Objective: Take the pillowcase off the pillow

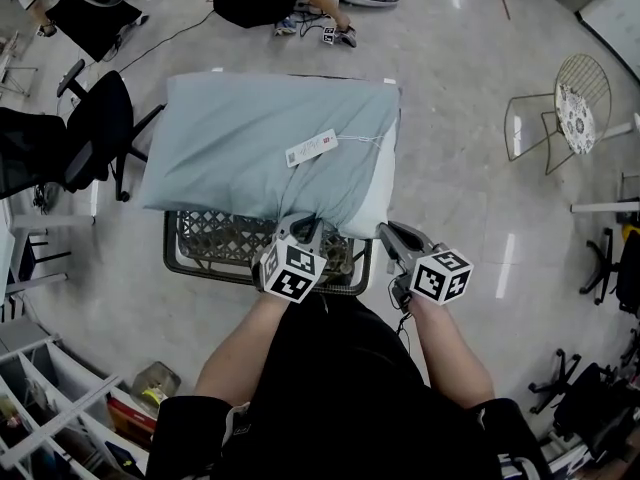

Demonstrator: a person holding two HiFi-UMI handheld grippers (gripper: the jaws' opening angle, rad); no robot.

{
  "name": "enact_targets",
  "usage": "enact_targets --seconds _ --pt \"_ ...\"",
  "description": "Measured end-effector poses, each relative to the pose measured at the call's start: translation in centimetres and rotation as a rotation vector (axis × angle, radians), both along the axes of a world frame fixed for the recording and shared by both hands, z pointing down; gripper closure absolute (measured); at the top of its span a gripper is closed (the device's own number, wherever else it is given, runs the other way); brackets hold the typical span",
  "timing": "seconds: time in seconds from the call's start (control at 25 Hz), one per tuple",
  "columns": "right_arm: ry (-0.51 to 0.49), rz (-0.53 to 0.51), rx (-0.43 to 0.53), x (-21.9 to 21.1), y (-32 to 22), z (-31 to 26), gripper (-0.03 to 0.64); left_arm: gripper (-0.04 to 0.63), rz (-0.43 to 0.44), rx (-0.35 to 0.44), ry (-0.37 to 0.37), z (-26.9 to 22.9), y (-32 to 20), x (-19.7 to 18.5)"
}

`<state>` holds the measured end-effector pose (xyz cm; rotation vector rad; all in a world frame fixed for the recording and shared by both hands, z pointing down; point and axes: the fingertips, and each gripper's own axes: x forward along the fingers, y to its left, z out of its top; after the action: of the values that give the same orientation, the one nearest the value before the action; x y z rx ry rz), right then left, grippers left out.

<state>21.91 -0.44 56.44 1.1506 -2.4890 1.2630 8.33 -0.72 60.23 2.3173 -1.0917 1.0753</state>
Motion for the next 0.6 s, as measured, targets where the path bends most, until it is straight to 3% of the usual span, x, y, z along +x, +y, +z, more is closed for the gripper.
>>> enact_targets --seconds 0.24,0.32,0.36,0.44,0.56,0.6 --pt "-0.067 0.042 -0.017 1.6 -1.2 -0.5 0.591 0.585 -0.083 -0.009 -0.009 0.5 -0.2 -4.0" --pt "-0.067 0.091 -0.018 3.4 -1.9 -0.3 0.594 0.592 -0.188 -0.009 -0.09 1.1 -0.5 -8.5" --pt "-0.063 0.122 -0.018 4.6 -2.4 -0.1 0.594 0.592 -0.252 -0.021 -0.095 1.5 -0.5 -11.2" --pt "-0.033 0.134 -0.011 6.4 -3.5 0.0 0.595 0.591 -0.322 -0.053 -0.022 1.6 -0.4 -14.4" --pt "0.015 0.07 0.007 5.8 -3.9 -0.3 0.595 0.585 -0.289 -0.039 -0.023 1.3 -0.3 -14.3" --pt "0.021 0.061 0.006 5.6 -3.7 -0.3 0.595 0.524 -0.281 -0.035 -0.023 1.5 -0.3 -13.6"
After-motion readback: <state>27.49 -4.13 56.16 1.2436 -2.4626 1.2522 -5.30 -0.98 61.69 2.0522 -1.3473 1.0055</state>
